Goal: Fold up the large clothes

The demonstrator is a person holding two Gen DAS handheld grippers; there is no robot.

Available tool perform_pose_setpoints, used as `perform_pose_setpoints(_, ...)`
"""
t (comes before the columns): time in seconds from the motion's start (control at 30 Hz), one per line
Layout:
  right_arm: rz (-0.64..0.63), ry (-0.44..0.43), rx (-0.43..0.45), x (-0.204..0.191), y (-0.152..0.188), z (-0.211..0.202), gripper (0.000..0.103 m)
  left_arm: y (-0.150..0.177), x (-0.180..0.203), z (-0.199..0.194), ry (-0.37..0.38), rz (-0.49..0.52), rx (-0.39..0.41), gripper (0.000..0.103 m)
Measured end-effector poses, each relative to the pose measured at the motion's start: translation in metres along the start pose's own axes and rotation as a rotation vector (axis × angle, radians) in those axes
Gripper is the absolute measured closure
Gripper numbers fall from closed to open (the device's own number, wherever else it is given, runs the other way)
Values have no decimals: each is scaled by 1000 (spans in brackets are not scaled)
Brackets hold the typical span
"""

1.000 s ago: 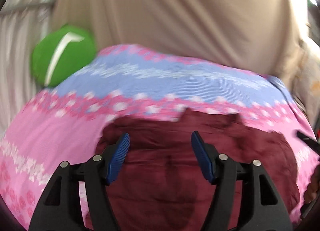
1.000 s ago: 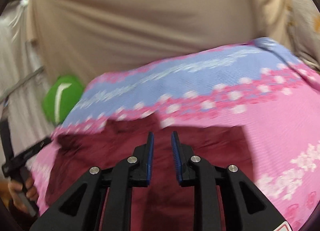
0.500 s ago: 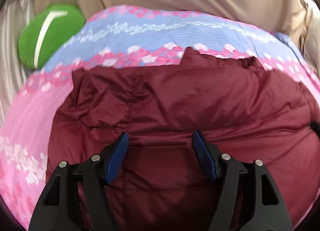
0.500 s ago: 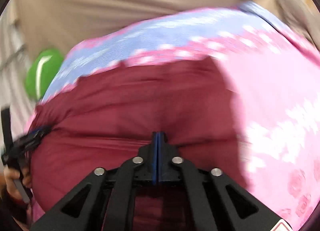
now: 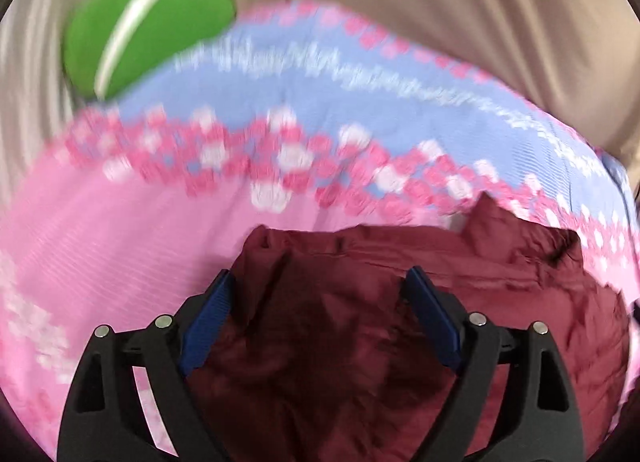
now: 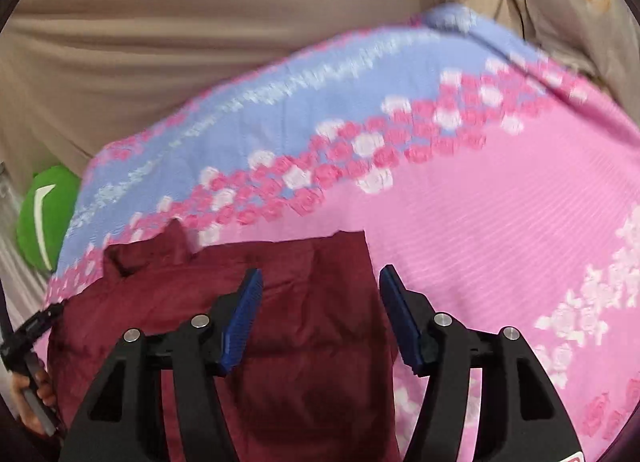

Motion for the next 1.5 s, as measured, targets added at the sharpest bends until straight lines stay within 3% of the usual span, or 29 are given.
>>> perform_pose_setpoints(0.03,20,12,-42,3,3,17,44,3,-6,7,-13,-25,-19,24)
perform_pose_setpoints(0.1,18,22,-90,2,11,33,79,8,-7,16,8,-17,-36,50)
perform_pose_setpoints(0.13,30,-14,-86,-3,13,35,96,9,-5,16,10,-8,-36,59)
perform_pose_setpoints(0.17,37,-41,-59,-6,11,31,98,8,-2,15,27,-2,-29,76)
perform_pose_setpoints(0.2,30,-56,-15,-10,7,24,99,5,3,11,37,10,-19,85)
perform_pose_setpoints(0.27,-23,-51,105,-21,-6,4,100,-1,10,8,17,46,18,89)
perform_pose_setpoints(0.33,-32,-26,143,-21,-13,0,100,-4,14,15,-6,76,27,89)
perform_pose_setpoints(0.4,-18,15,74,-10,-6,22,100,0,17,35,-21,83,-6,89)
perform_pose_setpoints(0.47,7,39,-54,3,14,58,100,2,18,47,-42,89,-5,88)
perform_pose_setpoints(0.57,-5,47,-59,1,13,58,99,1,25,48,-96,152,11,85)
perform_pose_setpoints(0.63,-29,113,-39,-3,10,46,89,0,22,43,-114,148,15,79)
perform_pose_setpoints(0.67,-32,139,-1,-4,7,35,83,-2,20,35,-123,133,23,76)
perform_pose_setpoints(0.73,-56,141,106,-15,-1,3,81,-7,18,13,-119,110,56,70)
perform_pose_setpoints(0.83,-109,53,177,-45,-6,-34,81,-9,42,-45,-12,133,139,65)
perform_pose_setpoints(0.93,-220,-149,112,-107,22,-53,81,8,91,-85,129,238,179,51)
perform_pose_setpoints(1.03,-326,-343,-27,-167,74,-53,82,52,141,-87,273,342,79,50)
perform_pose_setpoints(1.1,-400,-395,-76,-187,108,-55,86,78,152,-76,268,380,24,49)
perform_pose_setpoints(1.2,-443,-308,-62,-168,126,-53,95,99,146,-65,231,396,0,49)
perform_pose_setpoints(1.33,-333,-178,-32,-102,113,-62,97,106,135,-71,212,386,-2,49)
perform_pose_setpoints(1.5,-184,49,-2,-15,101,-74,101,111,139,-72,187,391,4,48)
Point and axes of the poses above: each gripper's, at about its wrist camera, not at the fingertips, and z roughly the way its jaws point, x to its right, y to its underside, the point moved 4 cm from there along z, roughly the way its jaws point, and after that the axes turned 11 degrees about x, right-handed, at the moved point
